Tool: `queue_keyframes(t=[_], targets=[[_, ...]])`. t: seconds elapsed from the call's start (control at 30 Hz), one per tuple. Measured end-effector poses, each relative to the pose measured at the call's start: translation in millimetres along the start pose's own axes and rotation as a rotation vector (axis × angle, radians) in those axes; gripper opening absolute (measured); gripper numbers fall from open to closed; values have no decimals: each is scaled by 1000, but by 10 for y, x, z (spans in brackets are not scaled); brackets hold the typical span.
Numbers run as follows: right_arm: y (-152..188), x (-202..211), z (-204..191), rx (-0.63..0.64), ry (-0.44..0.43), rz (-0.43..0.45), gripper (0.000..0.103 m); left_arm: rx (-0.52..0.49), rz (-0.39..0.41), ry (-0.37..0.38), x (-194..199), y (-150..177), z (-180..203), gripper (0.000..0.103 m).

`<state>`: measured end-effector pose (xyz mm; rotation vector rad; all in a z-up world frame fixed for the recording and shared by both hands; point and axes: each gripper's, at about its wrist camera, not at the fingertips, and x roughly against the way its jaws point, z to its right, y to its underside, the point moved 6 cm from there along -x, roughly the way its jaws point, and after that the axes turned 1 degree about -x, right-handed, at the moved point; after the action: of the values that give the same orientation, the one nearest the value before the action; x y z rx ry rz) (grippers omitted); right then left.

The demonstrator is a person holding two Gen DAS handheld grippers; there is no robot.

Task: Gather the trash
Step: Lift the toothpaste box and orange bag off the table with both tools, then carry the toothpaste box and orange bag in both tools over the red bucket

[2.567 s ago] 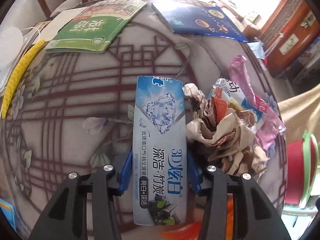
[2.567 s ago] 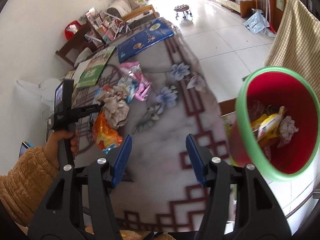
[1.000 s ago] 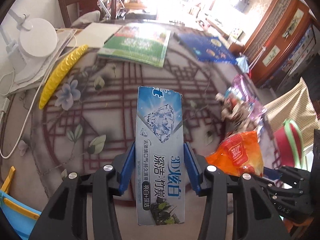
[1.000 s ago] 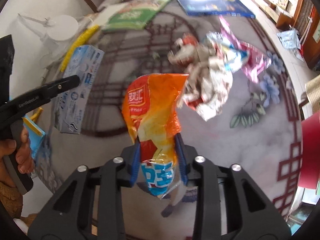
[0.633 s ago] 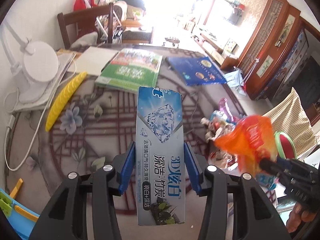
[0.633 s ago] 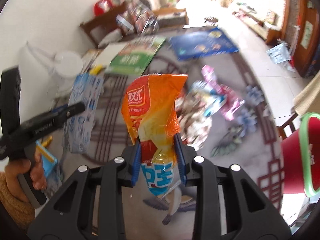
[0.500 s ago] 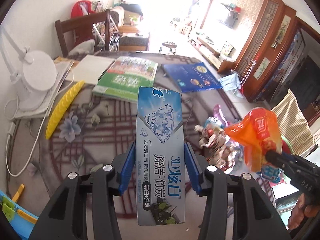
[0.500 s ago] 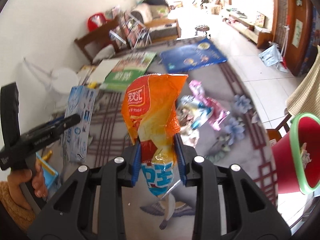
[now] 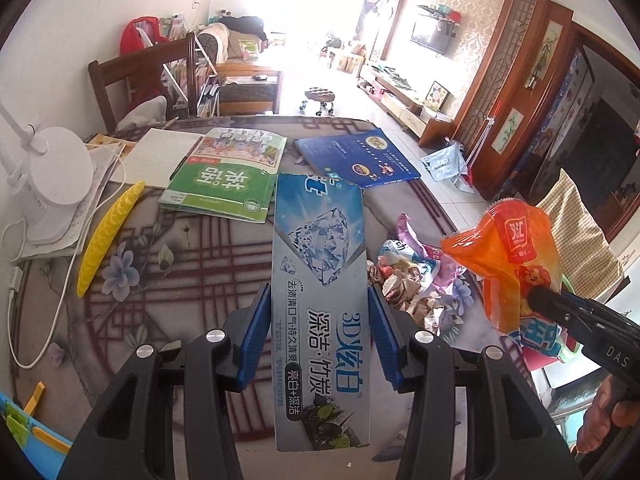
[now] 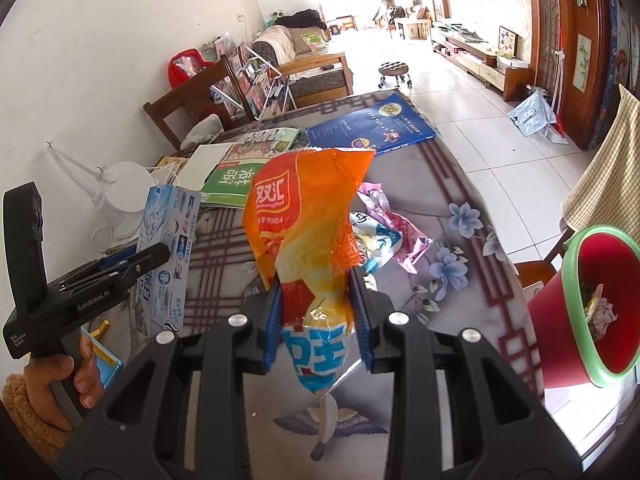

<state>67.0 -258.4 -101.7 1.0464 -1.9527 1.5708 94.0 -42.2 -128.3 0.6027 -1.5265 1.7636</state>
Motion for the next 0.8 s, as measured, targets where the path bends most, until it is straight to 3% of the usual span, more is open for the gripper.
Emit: queue_keyframes(t=[0.8], targets=[[73,210,509,-82,20,14,31,-79,-41,51,-173,38,648,45]])
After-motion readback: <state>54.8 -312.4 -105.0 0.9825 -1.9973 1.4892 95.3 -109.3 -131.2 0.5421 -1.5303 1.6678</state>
